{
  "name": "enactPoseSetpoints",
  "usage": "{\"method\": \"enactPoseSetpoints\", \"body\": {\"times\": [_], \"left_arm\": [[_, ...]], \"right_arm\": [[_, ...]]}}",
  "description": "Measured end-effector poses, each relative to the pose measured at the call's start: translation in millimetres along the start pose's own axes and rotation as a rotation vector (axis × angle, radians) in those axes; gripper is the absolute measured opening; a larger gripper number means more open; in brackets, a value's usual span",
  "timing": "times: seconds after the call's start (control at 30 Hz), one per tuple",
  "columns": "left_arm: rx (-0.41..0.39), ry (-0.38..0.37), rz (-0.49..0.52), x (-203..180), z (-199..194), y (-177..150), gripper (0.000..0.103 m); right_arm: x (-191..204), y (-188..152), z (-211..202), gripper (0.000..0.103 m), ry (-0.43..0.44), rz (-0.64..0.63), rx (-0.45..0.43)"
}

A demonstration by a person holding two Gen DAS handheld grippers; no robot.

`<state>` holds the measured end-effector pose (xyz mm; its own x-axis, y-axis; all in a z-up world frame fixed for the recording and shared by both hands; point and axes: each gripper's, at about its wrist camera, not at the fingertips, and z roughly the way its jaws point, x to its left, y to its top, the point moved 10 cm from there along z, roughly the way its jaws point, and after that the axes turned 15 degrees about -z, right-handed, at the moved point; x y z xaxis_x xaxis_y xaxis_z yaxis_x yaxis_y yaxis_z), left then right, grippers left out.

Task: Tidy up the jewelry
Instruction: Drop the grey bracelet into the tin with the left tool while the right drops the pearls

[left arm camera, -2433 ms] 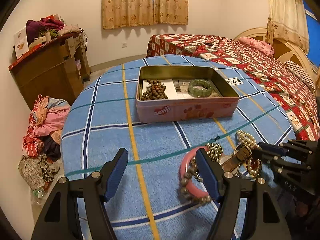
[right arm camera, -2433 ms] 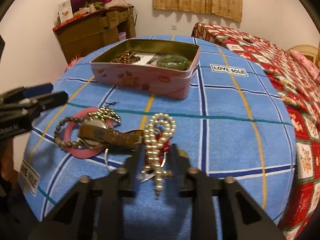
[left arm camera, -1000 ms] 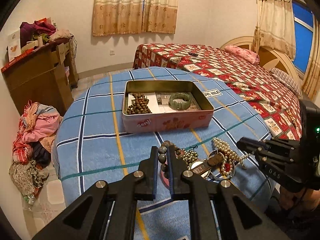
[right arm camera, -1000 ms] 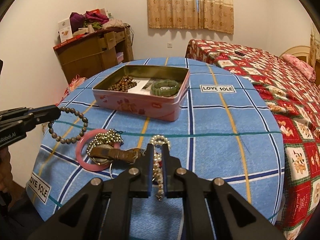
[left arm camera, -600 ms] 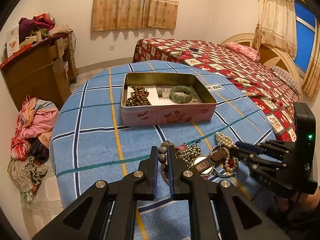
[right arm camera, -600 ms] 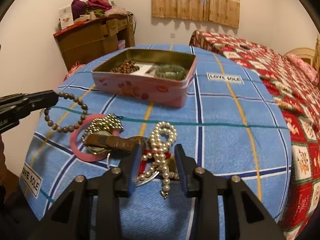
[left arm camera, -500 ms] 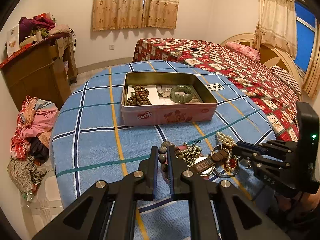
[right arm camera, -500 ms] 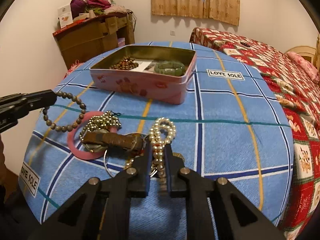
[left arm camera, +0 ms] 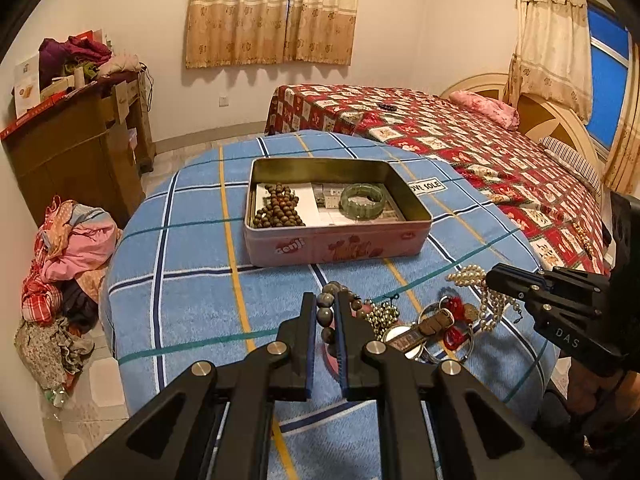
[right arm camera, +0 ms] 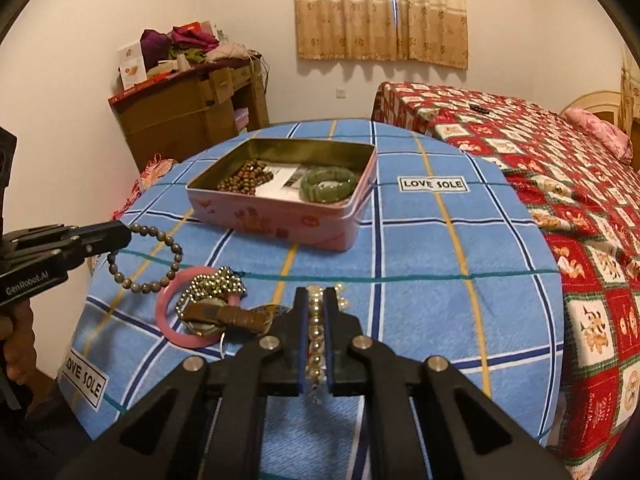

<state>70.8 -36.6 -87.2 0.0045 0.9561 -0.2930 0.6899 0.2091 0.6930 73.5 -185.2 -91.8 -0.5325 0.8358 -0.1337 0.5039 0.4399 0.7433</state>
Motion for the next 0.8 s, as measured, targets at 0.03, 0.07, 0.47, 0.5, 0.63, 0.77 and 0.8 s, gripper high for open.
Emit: {"method": "enactPoseSetpoints", "body": {"times": [0.03,0.07,0.47,0.5,0.63,0.77,0.8], "left_arm": [[-0.005,0.003,0.001,0.3,-0.2,2.4,0.008],[-0.009,0.005,0.002,0.5,-0.6,3.9,0.008],[-0.055,0.019,0.007,0.7,-1.9,29.9,0.008],[-0.059,0.019,0.010,0.0,-2.0,32.8,0.008],[-0.079,0.019,0.023,-3.4,-2.1,45.6,0.008],[-0.098,0.022,0.032,-5.9,0.0,58.8,0.008],[-0.101,0.021,0.034,-6.5,0.9,62.3,0.008]], "right_arm": [[-0.2,2.1,-0.2,0.008,-0.001,-0.003,-0.003],[-0.5,2.9,-0.8,0.008,-0.001,-0.006,-0.005],[-7.0,27.5,-0.8,0.008,-0.020,-0.037,-0.037],[-7.7,31.0,-0.7,0.008,-0.022,-0.041,-0.041],[-10.3,44.1,-0.3,0.008,-0.024,-0.053,-0.058],[-11.2,56.2,1.1,0.008,-0.026,-0.068,-0.071],[-11.3,59.0,1.9,0.008,-0.027,-0.071,-0.074]]}}
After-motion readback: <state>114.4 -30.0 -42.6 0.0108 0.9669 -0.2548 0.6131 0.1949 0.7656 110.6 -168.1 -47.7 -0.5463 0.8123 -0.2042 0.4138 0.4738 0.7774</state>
